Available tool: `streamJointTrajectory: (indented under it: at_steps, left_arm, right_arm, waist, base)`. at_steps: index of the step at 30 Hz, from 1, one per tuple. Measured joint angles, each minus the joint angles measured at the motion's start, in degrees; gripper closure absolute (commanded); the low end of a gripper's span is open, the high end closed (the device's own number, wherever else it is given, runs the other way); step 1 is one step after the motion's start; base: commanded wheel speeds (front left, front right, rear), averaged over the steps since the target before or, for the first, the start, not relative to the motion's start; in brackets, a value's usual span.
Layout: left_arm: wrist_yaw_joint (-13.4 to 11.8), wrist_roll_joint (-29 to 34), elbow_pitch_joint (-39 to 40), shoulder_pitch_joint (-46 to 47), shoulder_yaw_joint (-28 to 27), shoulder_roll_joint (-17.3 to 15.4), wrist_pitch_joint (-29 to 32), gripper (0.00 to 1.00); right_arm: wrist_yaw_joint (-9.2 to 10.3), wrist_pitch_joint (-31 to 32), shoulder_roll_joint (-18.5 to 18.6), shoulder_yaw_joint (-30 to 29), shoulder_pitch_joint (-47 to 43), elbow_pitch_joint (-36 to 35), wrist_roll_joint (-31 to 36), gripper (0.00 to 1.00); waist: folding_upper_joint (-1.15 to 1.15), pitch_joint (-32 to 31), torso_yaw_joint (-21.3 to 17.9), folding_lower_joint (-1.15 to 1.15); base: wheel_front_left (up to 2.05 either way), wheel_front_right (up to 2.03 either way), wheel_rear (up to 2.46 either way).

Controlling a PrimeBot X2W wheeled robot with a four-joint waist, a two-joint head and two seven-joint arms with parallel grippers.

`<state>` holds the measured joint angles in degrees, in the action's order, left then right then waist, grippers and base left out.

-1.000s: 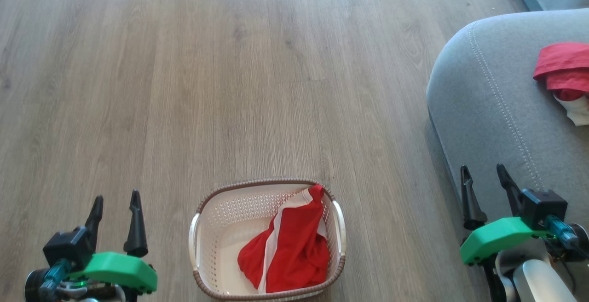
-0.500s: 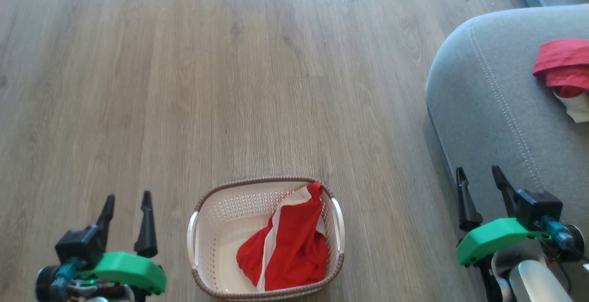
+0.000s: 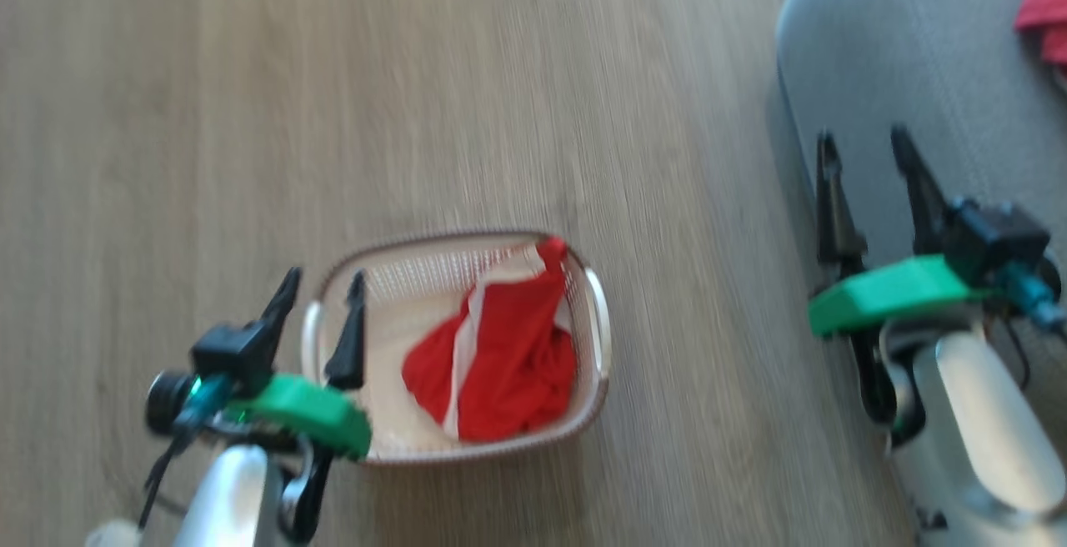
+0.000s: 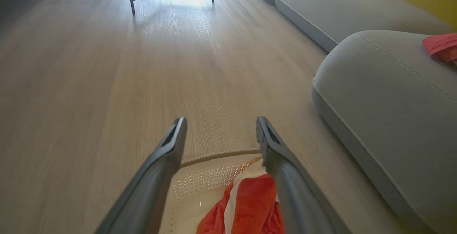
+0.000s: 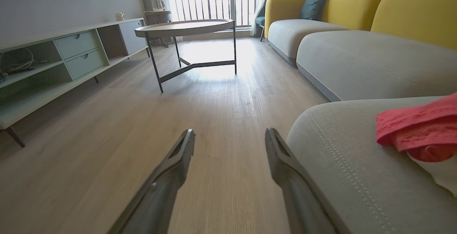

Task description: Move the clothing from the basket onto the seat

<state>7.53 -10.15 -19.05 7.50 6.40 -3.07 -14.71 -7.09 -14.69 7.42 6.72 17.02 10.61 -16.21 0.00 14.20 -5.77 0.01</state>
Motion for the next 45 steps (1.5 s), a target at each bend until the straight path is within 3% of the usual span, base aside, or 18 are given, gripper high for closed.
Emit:
streamJointTrajectory:
  at_steps: [25,34,45]
  left_arm:
    - [0.0,-2.65,-21.86,30.75,19.72,-5.99,0.0,0.0]
    - [0.0,-4.04,-31.01,40.38,27.96,-8.18,0.0,0.0]
    - [0.0,-5.53,-42.57,49.76,34.95,-8.1,0.01,0.0]
  right_arm:
    - [0.0,-0.01,-3.16,-0.98,19.19,-7.54,0.54,0.0]
    - [0.0,-0.01,-3.23,-2.2,19.56,-8.08,0.62,0.0]
    - [0.0,-0.01,-3.54,-2.47,19.42,-8.08,0.57,0.0]
  waist:
    - [0.0,33.48,-7.94,0.01]
    - [0.0,39.46,-10.54,0.0]
    - [0.0,42.1,-12.77,-0.01]
  base:
    - [0.0,0.0,0.0]
    - [0.0,0.0,0.0]
    - [0.0,0.0,0.0]
